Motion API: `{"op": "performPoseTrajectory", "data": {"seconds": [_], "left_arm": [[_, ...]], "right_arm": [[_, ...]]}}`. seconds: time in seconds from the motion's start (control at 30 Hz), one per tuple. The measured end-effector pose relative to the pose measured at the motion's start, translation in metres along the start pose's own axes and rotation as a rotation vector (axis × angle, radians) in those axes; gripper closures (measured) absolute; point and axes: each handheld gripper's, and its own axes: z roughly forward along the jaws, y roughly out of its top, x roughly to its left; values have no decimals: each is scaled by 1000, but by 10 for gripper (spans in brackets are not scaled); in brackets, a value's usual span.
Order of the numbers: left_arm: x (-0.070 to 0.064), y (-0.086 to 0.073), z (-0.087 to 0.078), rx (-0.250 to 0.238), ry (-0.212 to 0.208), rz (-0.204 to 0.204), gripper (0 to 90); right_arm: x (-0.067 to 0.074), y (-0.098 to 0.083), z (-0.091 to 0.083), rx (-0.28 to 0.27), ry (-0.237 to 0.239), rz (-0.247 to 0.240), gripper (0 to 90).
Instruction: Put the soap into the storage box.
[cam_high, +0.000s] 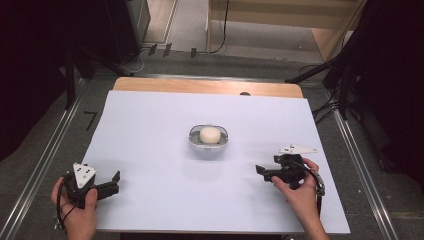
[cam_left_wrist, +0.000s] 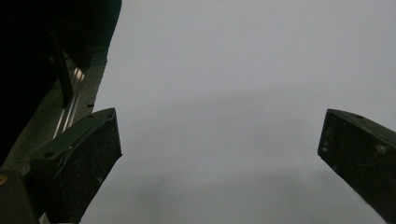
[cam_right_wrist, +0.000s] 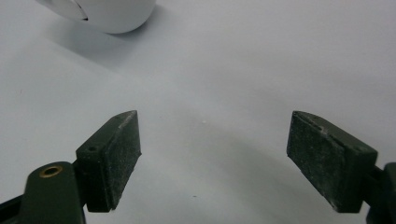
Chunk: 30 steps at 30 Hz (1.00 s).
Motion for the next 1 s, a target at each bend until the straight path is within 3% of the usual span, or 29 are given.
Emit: {"op": "performPoseTrajectory", "data": {"seconds": [0.27,1.0], "left_arm": [[-1,0,-1,-6,-6,19,0],[1,-1,-2,-12,-18,6,0]], "right_arm": [[-15,-7,-13,-35,-17,23,169],[-43,-38,-37,-45,-51,54,136]]}}
